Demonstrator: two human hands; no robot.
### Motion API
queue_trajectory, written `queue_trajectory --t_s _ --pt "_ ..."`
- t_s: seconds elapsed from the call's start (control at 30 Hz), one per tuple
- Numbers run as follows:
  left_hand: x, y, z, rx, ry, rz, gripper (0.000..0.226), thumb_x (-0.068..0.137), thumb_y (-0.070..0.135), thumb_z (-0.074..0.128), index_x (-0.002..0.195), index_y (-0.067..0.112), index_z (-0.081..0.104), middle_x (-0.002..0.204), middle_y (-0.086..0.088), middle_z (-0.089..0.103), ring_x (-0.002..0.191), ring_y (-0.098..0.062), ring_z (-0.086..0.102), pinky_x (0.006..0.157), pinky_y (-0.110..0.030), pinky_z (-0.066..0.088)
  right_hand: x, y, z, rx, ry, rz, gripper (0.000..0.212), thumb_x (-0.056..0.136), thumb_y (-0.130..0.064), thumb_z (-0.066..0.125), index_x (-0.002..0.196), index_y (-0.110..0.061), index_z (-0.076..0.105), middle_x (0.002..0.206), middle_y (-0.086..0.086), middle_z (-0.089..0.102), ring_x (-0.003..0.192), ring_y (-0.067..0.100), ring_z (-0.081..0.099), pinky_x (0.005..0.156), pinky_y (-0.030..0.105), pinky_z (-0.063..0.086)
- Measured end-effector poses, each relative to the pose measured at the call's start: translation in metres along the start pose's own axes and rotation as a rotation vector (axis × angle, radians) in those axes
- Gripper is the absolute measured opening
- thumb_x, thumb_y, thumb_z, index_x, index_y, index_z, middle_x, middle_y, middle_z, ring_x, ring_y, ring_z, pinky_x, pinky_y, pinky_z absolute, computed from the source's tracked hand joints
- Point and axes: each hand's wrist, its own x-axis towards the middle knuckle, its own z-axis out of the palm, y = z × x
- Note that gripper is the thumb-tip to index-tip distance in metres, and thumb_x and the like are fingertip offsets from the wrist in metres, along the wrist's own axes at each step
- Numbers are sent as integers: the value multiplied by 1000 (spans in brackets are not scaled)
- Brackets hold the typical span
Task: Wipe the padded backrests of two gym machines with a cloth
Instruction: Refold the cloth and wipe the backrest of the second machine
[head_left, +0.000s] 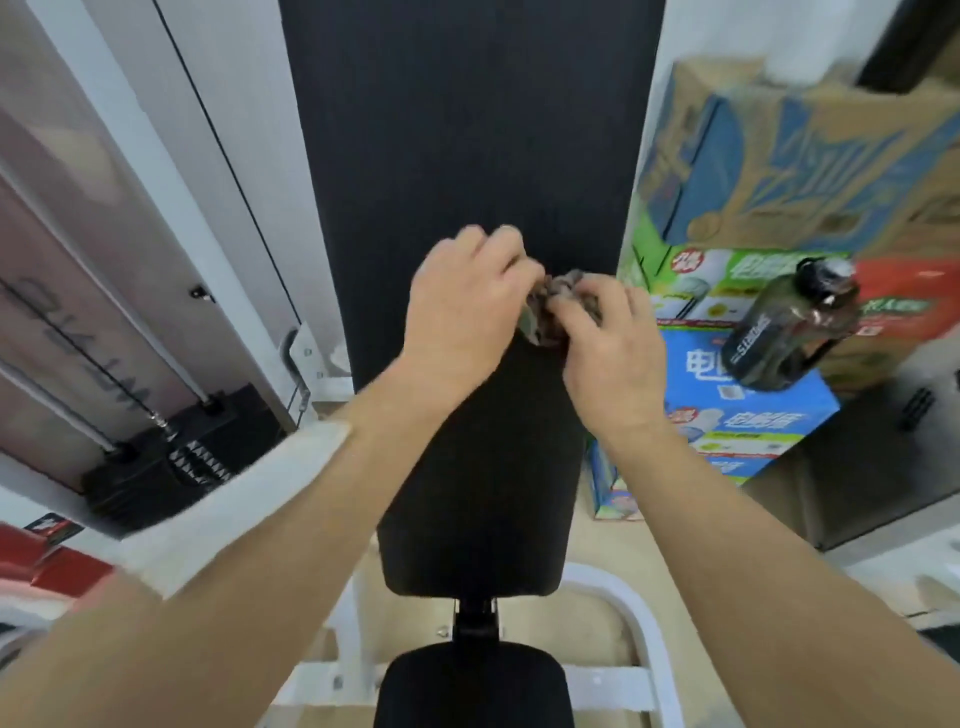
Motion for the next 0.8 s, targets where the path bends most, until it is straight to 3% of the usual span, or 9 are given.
queue_trajectory --t_s 0.1,0.17,0.3,0.37,0.43,0.53,0.63,0.73,0.8 --pt "63 -26 -39 -25 138 -26 12 90 15 70 102 15 72 101 -4 62 82 -20 61 67 -37 57 77 -12 -23 -3 33 71 30 79 1 63 106 -11 71 114 12 63 94 32 53 68 29 35" --pt "84 -43 -53 -21 195 -60 14 94 20 63 105 12 69 105 -5 61 85 -19 59 70 -34 55 115 -14 -35 -1 56 34 27 83 -3 65 107 -13 71 117 11 62 97 33 56 68 30 39" --pt "118 -71 -73 -128 316 -226 27 100 30 47 108 15 67 106 1 60 83 -3 43 68 -15 33 182 -14 -48 30 138 3 24 95 -21 55 114 -17 68 126 4 60 110 26 51 75 26 38" --pt "117 -72 -67 -110 346 -181 26 99 25 49 108 11 68 106 -3 62 85 -11 52 71 -19 44 193 -17 -45 22 204 0 24 94 -17 55 112 -15 70 127 4 62 112 27 54 78 28 42" --pt "96 -67 -50 -102 341 -113 23 97 20 52 105 8 69 104 -8 64 85 -22 60 70 -36 53 171 -22 -31 22 254 -1 25 89 -10 56 107 -12 73 123 8 66 110 32 59 85 33 45" --pt "37 -53 -13 -162 277 -120 16 96 17 58 102 9 71 99 -7 66 82 -26 61 64 -42 54 87 -34 -2 39 237 43 28 85 -4 58 107 -9 75 118 13 69 102 35 60 96 36 44" --pt "-45 -34 26 -166 96 -45 12 93 20 60 97 15 71 91 -2 62 78 -21 57 54 -38 52 -15 -48 18 43 83 88 24 85 -11 64 106 -7 74 117 15 68 104 33 54 102 38 40" --pt "-119 -18 51 -136 -137 38 3 88 22 66 89 19 68 85 1 55 73 -18 54 43 -36 49 -88 -62 29 24 -154 85 23 79 -8 74 103 -7 72 116 14 63 109 32 50 94 42 50" --pt "-127 -15 53 -215 -186 -36 10 83 15 75 92 18 70 88 0 57 71 -19 58 46 -36 52 -92 -65 28 58 -242 157 24 79 -5 76 102 -10 70 115 13 58 107 31 52 81 43 57"
